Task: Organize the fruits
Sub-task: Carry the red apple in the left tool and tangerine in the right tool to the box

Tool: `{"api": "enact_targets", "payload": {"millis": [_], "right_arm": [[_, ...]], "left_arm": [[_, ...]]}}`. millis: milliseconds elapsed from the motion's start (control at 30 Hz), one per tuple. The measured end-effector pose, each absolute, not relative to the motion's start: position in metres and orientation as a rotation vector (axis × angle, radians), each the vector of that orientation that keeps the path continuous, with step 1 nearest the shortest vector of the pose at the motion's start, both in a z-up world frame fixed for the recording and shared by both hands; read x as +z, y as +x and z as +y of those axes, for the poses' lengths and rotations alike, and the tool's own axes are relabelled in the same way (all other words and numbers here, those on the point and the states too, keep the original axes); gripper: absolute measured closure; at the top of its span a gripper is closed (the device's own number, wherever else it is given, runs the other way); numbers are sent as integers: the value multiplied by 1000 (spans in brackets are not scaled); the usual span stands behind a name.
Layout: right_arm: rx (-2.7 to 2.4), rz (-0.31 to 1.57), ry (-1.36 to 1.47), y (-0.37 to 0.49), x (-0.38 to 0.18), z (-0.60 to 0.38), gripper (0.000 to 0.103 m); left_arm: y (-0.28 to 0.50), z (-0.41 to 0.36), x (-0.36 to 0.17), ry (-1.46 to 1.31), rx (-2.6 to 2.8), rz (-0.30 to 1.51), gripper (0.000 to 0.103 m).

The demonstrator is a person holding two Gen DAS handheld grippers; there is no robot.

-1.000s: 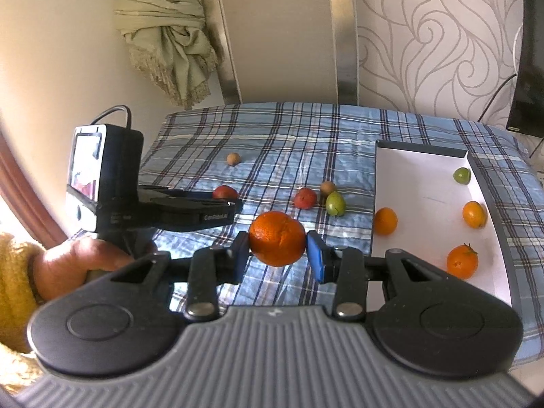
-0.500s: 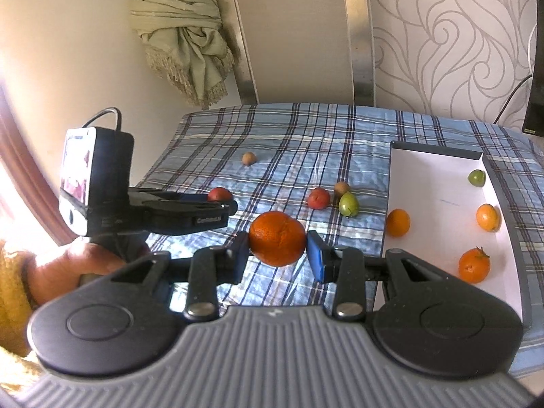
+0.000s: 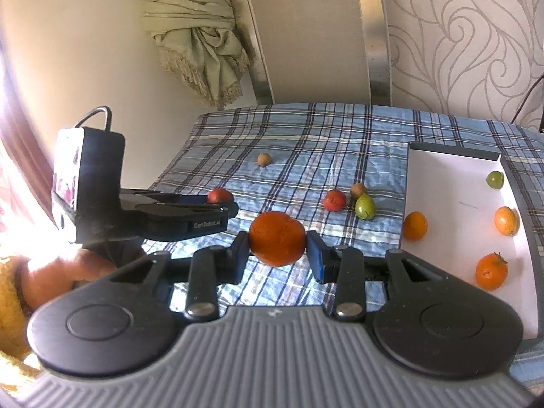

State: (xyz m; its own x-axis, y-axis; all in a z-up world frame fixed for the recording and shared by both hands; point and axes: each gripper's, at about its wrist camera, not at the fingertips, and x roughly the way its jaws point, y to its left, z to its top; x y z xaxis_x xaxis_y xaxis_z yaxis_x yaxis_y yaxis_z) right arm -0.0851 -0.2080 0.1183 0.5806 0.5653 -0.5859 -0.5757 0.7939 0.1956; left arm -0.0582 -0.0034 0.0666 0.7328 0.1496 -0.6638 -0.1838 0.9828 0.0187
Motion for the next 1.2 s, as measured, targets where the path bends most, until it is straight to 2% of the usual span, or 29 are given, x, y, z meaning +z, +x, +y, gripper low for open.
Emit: {"api": "enact_targets", "payload": {"millis": [1200], "right_arm": [[638,659,12,-81,122,-240,64]], "left_arm": [[-68,-33,76,-50,169,712,64]]}}
